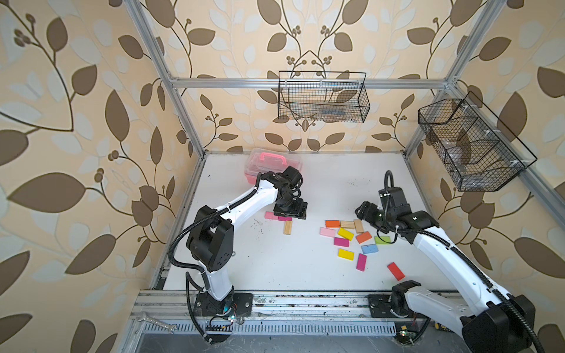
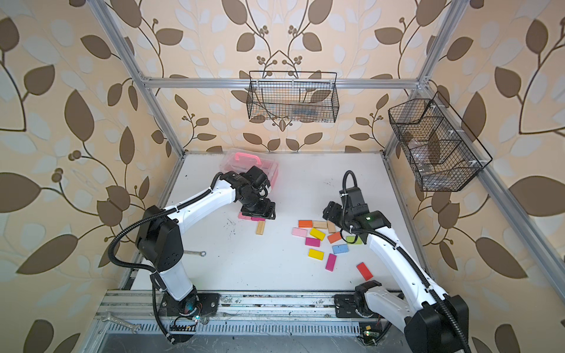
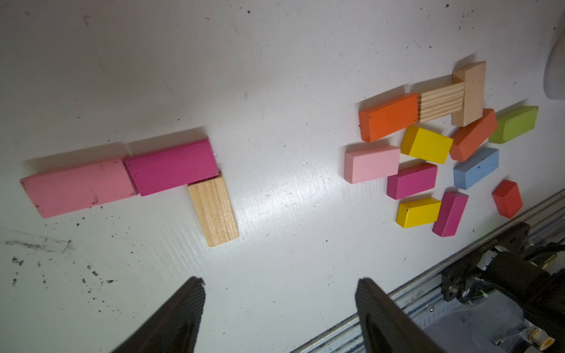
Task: Assemble the number 7 with building blocks
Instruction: Assemble the building block at the center of the board, then pick up the building block from the center of the board.
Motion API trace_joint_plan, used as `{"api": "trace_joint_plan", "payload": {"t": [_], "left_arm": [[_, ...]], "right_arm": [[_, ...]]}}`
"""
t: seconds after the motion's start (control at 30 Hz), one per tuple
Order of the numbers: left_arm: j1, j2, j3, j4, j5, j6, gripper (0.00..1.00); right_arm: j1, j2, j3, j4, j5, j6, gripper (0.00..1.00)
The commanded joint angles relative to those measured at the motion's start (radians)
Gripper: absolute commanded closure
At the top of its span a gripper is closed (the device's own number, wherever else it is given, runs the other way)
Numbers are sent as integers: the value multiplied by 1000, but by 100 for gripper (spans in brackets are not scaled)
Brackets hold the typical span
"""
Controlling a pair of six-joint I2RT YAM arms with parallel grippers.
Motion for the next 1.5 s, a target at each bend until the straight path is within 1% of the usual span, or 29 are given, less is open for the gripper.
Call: {"api": "trace_joint_plan", "payload": {"t": [0.0,0.07,0.13,0.17,0.3,0.5,0.63,0.9,0.93,1.0,1.07,1.2,1.27,1.37,1.47], "left_arm": [[-3,-2,26,15,27,-5,19],[-2,-6,23,24,29,-15,19],[-3,-13,20,31,22,-20,19],[-2,-17,16,32,19,-22,19],[-2,-35,3,33,4,-22,19],[-1,-42,-8,34,-13,-27,18],[-2,-41,-7,33,-13,-25,18],[-1,-30,-1,33,-1,-25,18],[-1,-30,-3,33,-2,-25,18],[-1,-30,-2,28,-6,-24,18],[-1,-34,-3,27,-10,-26,18],[-1,-45,-15,29,-26,-34,18],[-1,-57,-25,37,-37,-43,18],[-2,-73,-39,53,-50,-56,18],[0,-91,-46,68,-70,-71,18]], "right_arm": [[125,24,-51,-248,58,123,21],[212,45,-106,-216,62,195,22],[265,63,-157,-158,48,265,22],[277,71,-176,-126,40,277,22],[269,69,-166,-147,98,269,23],[211,24,-274,-53,39,281,29],[187,5,-331,-21,19,287,36],[192,73,-377,45,-8,273,41],[194,84,-376,51,-9,268,42],[197,106,-371,58,-9,262,49],[198,118,-366,61,-11,257,54],[201,108,-354,46,-1,251,65],[208,98,-343,28,6,249,68],[234,80,-310,-11,23,249,74],[276,70,-245,-71,46,241,76]]}}
